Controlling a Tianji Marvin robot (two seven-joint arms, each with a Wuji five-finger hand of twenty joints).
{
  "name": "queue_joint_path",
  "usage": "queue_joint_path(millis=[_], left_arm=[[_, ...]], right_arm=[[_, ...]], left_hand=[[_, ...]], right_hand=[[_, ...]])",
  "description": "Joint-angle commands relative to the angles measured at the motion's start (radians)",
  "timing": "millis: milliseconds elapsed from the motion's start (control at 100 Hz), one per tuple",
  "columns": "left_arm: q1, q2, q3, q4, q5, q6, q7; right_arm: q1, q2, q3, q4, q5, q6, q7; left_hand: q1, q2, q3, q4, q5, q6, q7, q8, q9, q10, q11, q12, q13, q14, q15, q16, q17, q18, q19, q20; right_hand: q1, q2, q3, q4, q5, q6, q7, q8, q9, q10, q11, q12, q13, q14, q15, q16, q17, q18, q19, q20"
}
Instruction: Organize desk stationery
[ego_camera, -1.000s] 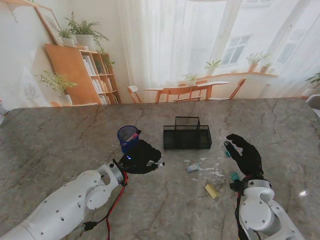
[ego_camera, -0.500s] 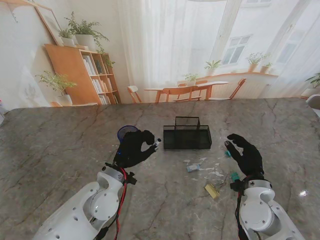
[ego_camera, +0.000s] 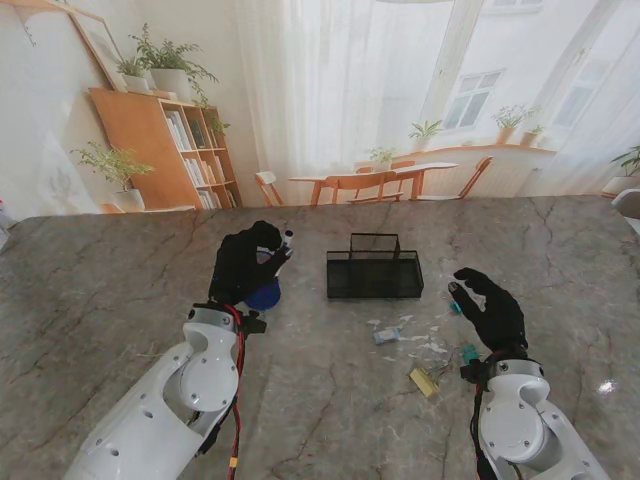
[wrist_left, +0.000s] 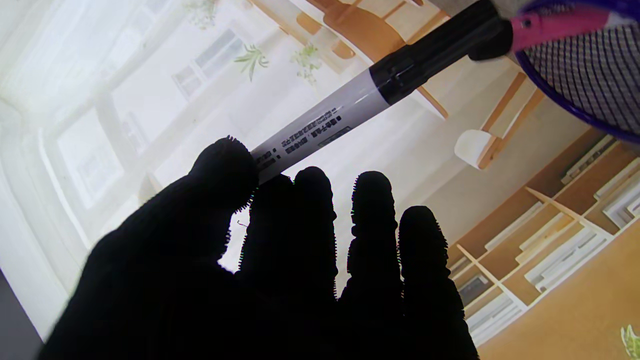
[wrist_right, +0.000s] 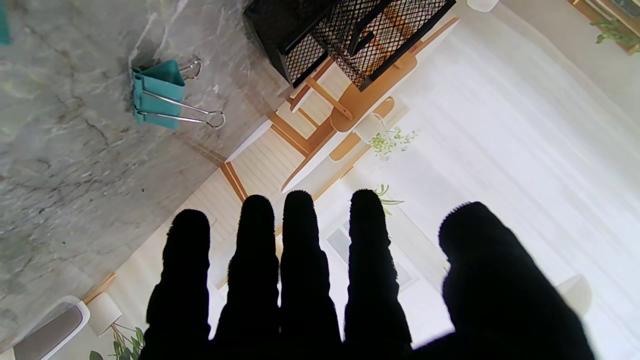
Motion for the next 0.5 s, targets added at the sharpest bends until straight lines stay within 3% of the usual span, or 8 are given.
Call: queue_joint_path(millis=[0,300,490], left_arm=[[-0.026,-0.001,-0.015,0.028,-0.013,0.01,-0.004],[-0.105,0.007,-0.031,0.163,-0.028,0.001,-0.053],[-0.158,0.003,-0.014,0.267,-0.052,-0.024,-0.07]], right_arm=[[-0.001,0.0,0.0,0.002,-0.003,0.003,0.015],[0.001,0.006,0.001,0.01,-0.026,0.007,0.024],[0.004,0.009,-0.001,0.015,-0.037,0.011,0.034]], left_hand=[[0.074,0.015,0.072,0.106,-0.011,0.002,0.101,0.04,-0.008,-0.117,0.012,-0.001,-0.006,-0.008,-0.014,0.008,-0.007,-0.035,-0.013,0.041],[0.089,0.022,0.044,0.1,-0.015,-0.004,0.091,0.026,-0.017,-0.12,0.005,-0.003,-0.015,-0.016,-0.016,0.006,-0.011,-0.043,-0.018,0.046],[0.152,0.043,-0.064,0.075,-0.017,-0.006,0.077,0.009,-0.019,-0.116,-0.012,-0.005,-0.018,-0.018,-0.028,-0.008,-0.01,-0.05,-0.024,0.046]], right_hand=[[-0.007,0.032,-0.029,0.033,0.018,-0.007,0.005,0.004,0.003,-0.002,-0.004,0.018,-0.01,-0.003,0.0,0.01,-0.013,0.006,0.01,0.019],[-0.007,0.032,-0.03,0.033,0.018,-0.005,0.005,0.004,0.004,-0.001,-0.004,0.018,-0.01,-0.004,0.0,0.01,-0.014,0.007,0.009,0.019],[-0.007,0.032,-0.029,0.033,0.016,-0.005,0.004,0.004,0.004,-0.001,-0.004,0.018,-0.01,-0.003,-0.001,0.01,-0.014,0.006,0.009,0.019]])
